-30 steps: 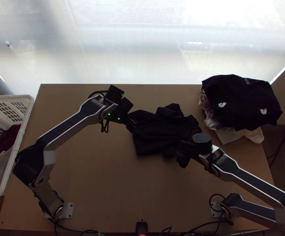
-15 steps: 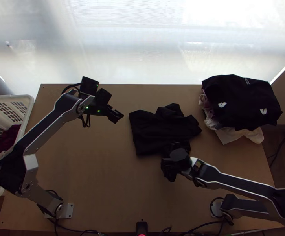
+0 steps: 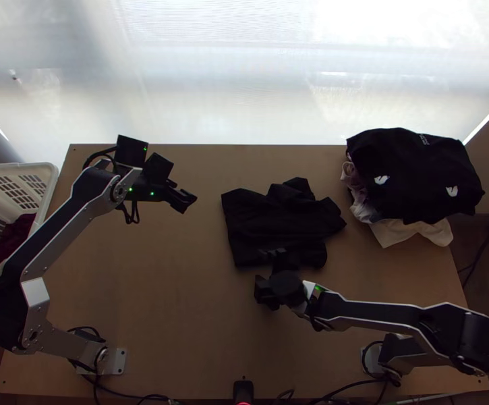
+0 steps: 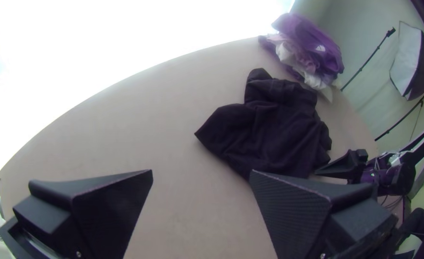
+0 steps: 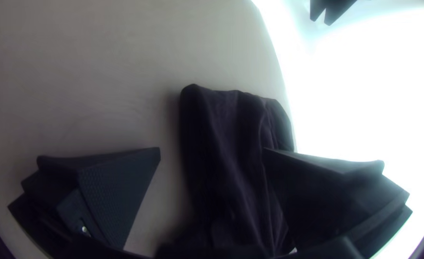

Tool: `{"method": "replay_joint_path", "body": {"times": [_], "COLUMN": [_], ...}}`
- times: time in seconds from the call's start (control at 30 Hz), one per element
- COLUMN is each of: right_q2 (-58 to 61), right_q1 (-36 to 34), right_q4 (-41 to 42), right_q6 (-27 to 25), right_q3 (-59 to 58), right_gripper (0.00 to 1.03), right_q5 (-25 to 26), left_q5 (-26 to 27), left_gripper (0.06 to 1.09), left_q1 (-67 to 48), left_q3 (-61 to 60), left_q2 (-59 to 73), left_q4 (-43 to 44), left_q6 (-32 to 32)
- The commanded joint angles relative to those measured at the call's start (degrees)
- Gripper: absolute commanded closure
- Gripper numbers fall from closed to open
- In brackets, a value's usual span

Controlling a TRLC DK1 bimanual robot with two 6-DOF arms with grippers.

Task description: Fold the t-shirt

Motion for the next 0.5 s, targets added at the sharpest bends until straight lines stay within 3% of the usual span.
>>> {"method": "replay_joint_path", "body": {"times": [0.0, 0.47], "right_q2": [5.1, 12.9], "right_q1": [0.9, -3.1], "right_q4": [3.2, 8.5], "right_q6": [-0.6, -5.7], "right_q3": [2.2, 6.4], "right_gripper": [0.05, 0.05], "right_q5": [0.9, 0.9], "left_q5": [0.0, 0.0], "left_gripper": [0.10, 0.10], "left_q1": [1.2, 3.1], "left_q3": [-1.6, -2.3], "left_q2": [-1.2, -1.6], "left_q4": [0.6, 0.7], "left_q6": [0.2, 0.3]}}
